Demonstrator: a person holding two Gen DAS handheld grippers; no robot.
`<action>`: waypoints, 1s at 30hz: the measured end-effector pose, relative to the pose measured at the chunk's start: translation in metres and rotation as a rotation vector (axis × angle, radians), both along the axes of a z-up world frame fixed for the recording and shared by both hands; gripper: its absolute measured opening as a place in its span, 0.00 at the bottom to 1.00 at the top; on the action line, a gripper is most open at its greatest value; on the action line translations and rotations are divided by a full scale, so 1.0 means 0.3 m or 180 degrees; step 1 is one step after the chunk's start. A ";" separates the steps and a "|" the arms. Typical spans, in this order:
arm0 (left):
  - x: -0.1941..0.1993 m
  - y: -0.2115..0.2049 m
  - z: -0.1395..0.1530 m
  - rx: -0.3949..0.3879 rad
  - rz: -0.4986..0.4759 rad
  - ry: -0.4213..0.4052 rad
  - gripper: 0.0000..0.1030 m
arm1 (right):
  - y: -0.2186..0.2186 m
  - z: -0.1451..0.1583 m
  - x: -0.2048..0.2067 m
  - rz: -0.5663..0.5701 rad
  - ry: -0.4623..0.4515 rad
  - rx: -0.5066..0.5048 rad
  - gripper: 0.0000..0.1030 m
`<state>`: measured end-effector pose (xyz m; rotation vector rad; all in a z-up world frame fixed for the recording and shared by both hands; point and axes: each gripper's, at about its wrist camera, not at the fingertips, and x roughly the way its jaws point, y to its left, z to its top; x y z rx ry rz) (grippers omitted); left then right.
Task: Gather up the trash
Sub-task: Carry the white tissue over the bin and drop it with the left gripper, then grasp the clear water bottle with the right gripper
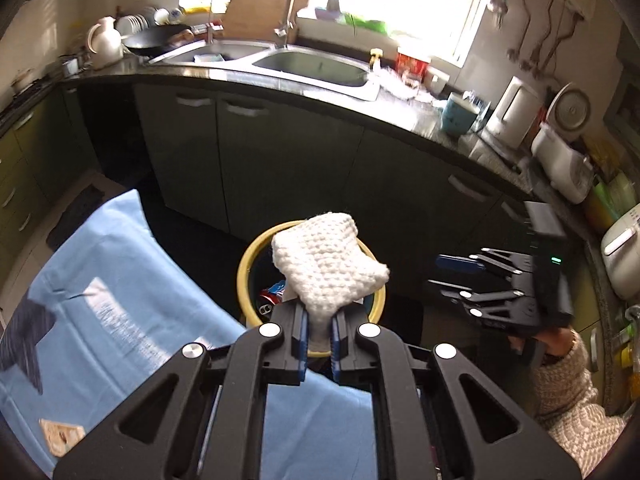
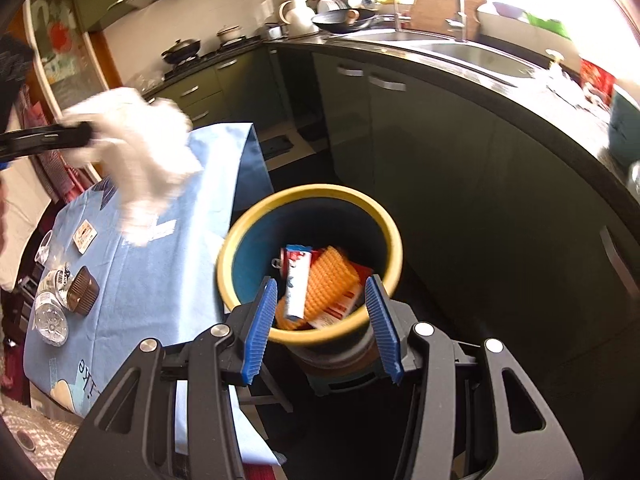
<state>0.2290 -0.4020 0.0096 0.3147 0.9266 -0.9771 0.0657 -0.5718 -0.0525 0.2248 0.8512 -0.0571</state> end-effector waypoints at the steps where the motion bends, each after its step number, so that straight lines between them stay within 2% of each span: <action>1: 0.015 -0.033 -0.030 0.0059 0.0004 0.0034 0.08 | -0.014 -0.004 -0.012 -0.0022 -0.0005 0.0022 0.45; 4: 0.061 -0.143 -0.134 0.0317 0.0027 0.0142 0.09 | -0.049 -0.018 -0.045 -0.0070 0.0005 0.0067 0.47; 6: 0.090 -0.187 -0.201 0.0459 0.0034 0.0231 0.17 | -0.066 -0.023 -0.057 -0.0109 -0.0009 0.0085 0.50; 7: 0.099 -0.214 -0.233 0.0530 0.0022 0.0226 0.31 | -0.077 -0.024 -0.063 -0.0128 -0.0020 0.0105 0.50; 8: 0.102 -0.229 -0.250 0.0572 0.0039 0.0155 0.39 | -0.085 -0.024 -0.068 -0.0141 -0.0037 0.0127 0.50; 9: 0.100 -0.243 -0.260 0.0598 0.0046 0.0087 0.39 | -0.088 -0.024 -0.071 -0.0148 -0.0046 0.0136 0.50; 12: 0.092 -0.222 -0.240 0.0467 0.0073 0.0165 0.40 | -0.082 -0.023 -0.076 -0.0105 -0.0060 0.0139 0.50; 14: 0.067 -0.173 -0.186 0.0287 0.0085 0.0197 0.47 | -0.073 -0.023 -0.075 -0.0060 -0.0047 0.0122 0.50; 15: 0.047 -0.139 -0.150 0.0185 0.0103 0.0176 0.50 | -0.063 -0.022 -0.069 -0.0041 -0.0038 0.0110 0.50; 17: 0.014 -0.045 -0.079 -0.0009 0.0170 0.0078 0.65 | -0.050 -0.020 -0.062 -0.0002 -0.0023 0.0092 0.52; 20: -0.052 0.121 0.023 -0.0329 0.0283 -0.0082 0.78 | -0.019 -0.019 -0.041 0.0079 0.0016 0.0047 0.54; 23: -0.134 0.330 0.110 -0.0576 0.0521 -0.0315 0.86 | 0.042 -0.018 -0.006 0.0255 0.0055 0.0035 0.54; 25: -0.184 0.481 0.151 -0.0674 0.0776 -0.0439 0.88 | 0.126 -0.012 0.033 0.0498 0.0074 0.0000 0.54; 30: -0.327 0.825 0.191 -0.0606 0.1425 -0.0829 0.90 | 0.395 0.019 0.143 0.1261 0.0092 -0.0005 0.54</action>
